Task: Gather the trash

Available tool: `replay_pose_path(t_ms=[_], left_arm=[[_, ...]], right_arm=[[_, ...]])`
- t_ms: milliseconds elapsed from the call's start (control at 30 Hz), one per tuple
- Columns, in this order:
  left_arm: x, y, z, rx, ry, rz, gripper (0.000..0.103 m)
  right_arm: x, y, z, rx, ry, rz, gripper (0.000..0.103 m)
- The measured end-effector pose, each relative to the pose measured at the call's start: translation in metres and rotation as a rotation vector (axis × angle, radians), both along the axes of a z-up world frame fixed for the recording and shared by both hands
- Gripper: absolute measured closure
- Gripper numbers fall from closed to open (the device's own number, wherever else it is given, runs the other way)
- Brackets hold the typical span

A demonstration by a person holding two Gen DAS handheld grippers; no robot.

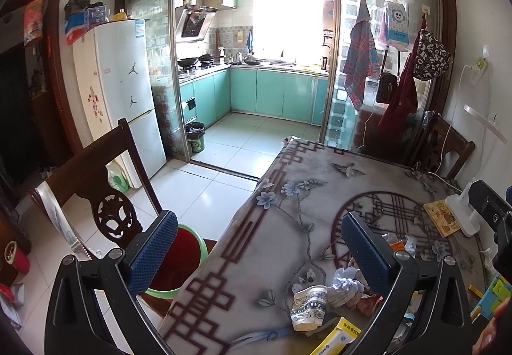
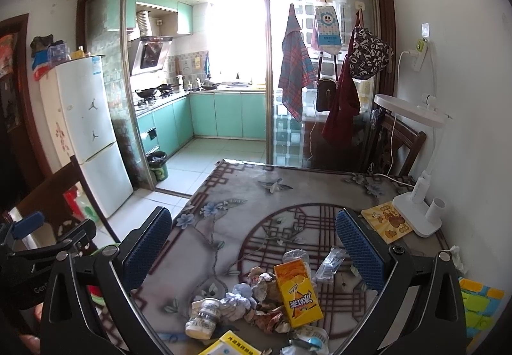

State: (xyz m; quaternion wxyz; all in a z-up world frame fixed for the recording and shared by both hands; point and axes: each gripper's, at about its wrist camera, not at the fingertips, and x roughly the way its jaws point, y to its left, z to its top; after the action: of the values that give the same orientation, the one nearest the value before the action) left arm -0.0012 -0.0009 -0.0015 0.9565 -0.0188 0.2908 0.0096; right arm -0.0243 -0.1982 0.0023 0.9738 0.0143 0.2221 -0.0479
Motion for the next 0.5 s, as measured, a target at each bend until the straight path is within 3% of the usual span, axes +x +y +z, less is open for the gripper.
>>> replay_pose_path(t_ms=[500], left_arm=[[-0.0009,0.0025,-0.0027,0.005,-0.002,0.008,0.000]], right_arm=[[0.0002,-0.0020,-0.0051,0.005,0.004,0.004,0.000]])
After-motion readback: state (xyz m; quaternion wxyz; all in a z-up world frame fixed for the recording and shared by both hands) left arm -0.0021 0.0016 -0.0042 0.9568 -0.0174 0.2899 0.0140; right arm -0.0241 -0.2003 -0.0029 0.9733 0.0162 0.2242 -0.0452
